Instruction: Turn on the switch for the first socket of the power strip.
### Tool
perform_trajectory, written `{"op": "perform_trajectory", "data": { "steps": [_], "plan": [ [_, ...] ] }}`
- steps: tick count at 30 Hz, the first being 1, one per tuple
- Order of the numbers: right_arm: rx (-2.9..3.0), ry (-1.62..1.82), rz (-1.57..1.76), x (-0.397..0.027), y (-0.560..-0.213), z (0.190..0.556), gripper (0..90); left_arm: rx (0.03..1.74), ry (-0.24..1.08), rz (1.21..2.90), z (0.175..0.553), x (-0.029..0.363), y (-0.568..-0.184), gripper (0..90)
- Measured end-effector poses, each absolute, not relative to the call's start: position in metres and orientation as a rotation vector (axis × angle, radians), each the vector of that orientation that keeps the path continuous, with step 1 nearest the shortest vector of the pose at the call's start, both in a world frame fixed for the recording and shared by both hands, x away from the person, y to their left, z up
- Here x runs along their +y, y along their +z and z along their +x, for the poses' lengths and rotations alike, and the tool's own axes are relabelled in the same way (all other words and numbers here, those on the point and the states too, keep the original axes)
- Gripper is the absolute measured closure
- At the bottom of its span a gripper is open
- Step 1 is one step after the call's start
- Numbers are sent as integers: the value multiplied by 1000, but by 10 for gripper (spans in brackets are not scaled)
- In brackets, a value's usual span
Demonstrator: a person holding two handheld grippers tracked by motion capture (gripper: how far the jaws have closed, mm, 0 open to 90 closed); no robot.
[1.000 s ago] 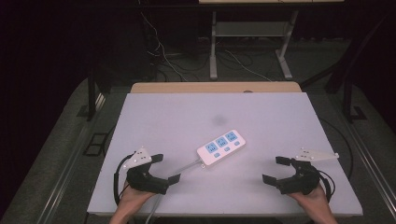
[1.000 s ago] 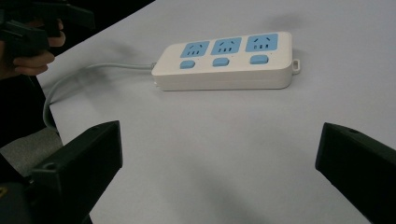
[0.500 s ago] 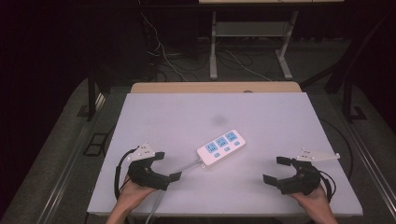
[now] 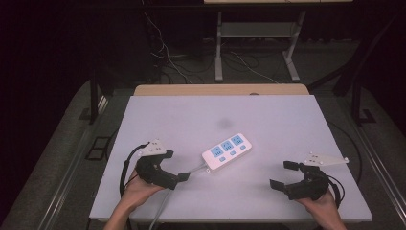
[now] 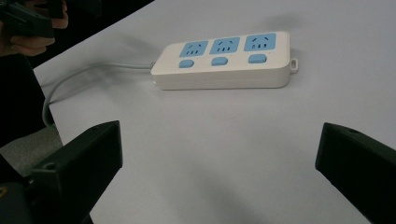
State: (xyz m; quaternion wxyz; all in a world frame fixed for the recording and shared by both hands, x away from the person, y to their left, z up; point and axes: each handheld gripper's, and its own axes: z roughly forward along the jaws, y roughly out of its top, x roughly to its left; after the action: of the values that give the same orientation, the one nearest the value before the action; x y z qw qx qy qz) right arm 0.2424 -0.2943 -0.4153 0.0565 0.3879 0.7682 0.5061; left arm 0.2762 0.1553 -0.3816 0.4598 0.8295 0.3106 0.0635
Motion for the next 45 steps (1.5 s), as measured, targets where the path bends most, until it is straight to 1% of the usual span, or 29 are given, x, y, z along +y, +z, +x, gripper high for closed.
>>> {"op": "perform_trajectory", "data": {
  "steps": [17,45],
  "plan": [
    [2344,1526,1171,-293,-416,243,2,706,151,2090,301,126,-361,0],
    [2344,1525,1171,-294,-416,242,2,648,139,2199,335,91,-341,0]
  ]
}}
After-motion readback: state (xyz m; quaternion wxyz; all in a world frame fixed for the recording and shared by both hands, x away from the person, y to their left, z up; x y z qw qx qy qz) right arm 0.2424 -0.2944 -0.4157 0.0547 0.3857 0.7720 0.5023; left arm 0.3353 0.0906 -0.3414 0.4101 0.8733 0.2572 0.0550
